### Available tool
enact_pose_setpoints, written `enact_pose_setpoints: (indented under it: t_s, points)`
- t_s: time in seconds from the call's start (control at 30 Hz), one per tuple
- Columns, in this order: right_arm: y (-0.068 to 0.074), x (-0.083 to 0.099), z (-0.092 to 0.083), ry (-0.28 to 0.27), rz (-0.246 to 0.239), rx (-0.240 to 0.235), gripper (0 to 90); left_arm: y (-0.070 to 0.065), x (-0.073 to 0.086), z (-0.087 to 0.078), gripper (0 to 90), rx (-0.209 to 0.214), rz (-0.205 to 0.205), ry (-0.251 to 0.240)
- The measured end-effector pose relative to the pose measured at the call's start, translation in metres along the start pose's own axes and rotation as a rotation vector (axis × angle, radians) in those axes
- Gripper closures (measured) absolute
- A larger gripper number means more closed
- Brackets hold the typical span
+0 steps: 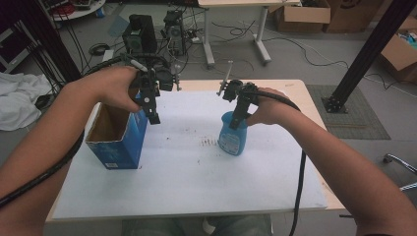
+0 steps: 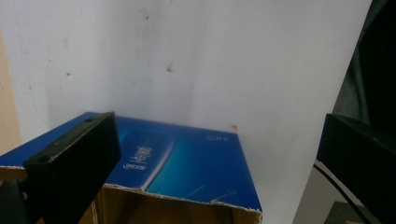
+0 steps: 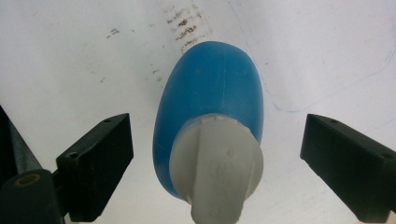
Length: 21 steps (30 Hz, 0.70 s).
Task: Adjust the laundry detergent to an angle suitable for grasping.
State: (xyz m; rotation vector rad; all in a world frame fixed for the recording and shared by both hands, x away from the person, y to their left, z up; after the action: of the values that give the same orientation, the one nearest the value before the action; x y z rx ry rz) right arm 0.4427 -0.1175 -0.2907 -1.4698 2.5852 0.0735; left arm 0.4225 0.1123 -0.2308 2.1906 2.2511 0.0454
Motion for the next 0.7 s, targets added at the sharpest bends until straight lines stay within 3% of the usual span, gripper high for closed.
enact_pose_setpoints:
  t_s: [0.17, 0.7]
  points:
    - [-0.001, 0.001, -0.006, -0.008, -0.024, -0.008, 6.9, 0.0, -0.002, 0.0, 0.1, -0.001, 0.003, 0.002]
    - [-0.011, 0.008, -0.033, -0.034, -0.173, -0.056, 0.0, 0.003, -0.007, 0.001, 0.1, 0.002, 0.008, 0.008]
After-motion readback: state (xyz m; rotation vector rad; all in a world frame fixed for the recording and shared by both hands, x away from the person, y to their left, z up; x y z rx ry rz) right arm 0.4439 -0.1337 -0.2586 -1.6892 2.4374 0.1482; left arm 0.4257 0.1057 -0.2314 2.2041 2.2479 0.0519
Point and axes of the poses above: each handheld gripper's, and its own axes: z roughly forward along the jaws, x roughly out of its underside, y roughly to its left, the point moved 3 cm from there along z, roughly forward along the jaws, and after that the axes turned 8 degrees about z, right-handed, at the moved point
